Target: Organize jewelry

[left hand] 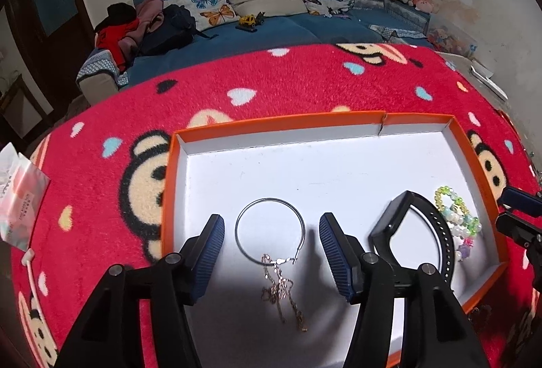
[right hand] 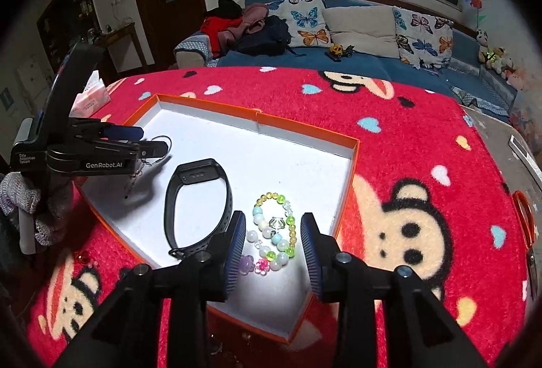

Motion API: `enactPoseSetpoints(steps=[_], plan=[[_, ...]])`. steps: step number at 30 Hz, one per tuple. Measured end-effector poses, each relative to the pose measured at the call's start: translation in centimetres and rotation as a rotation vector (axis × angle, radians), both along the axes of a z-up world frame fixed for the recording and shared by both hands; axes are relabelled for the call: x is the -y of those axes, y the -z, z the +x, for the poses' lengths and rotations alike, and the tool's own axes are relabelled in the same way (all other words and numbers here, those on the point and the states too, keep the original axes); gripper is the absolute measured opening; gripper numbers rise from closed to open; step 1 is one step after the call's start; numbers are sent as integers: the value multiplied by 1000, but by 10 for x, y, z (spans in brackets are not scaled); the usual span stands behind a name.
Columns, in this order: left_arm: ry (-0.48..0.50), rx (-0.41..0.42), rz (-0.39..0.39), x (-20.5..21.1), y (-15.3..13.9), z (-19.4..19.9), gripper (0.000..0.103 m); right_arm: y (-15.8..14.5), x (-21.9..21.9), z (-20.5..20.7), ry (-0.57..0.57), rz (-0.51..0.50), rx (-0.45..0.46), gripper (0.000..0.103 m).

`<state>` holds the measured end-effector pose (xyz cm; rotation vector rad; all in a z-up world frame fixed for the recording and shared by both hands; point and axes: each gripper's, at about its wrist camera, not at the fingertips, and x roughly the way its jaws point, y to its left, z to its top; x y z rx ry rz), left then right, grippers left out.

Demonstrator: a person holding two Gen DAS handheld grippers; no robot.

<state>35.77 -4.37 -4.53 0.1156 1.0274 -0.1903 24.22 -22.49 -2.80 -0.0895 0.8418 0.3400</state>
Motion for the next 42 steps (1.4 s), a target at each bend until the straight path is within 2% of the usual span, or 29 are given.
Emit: enactPoseSetpoints(steps=[11,18,25,32,42], plan=[[2,37,-20,-8,-30,-49,63,-9,5,-33,-23,-26,15,37],[26,47,-54,-6,-38,-91,63,4,6,-63,-55,-45,-15,37],[61,26,-84,3,-33,-128,63,21,4,-74,-60,-34,-55,37],[99,0,-106,10,-24,-160,63,29,0,-74,-64,-29,-56,36],[141,-20,-130,17,-19,-183,63,36,0,-69,-62,-29,-65,32]])
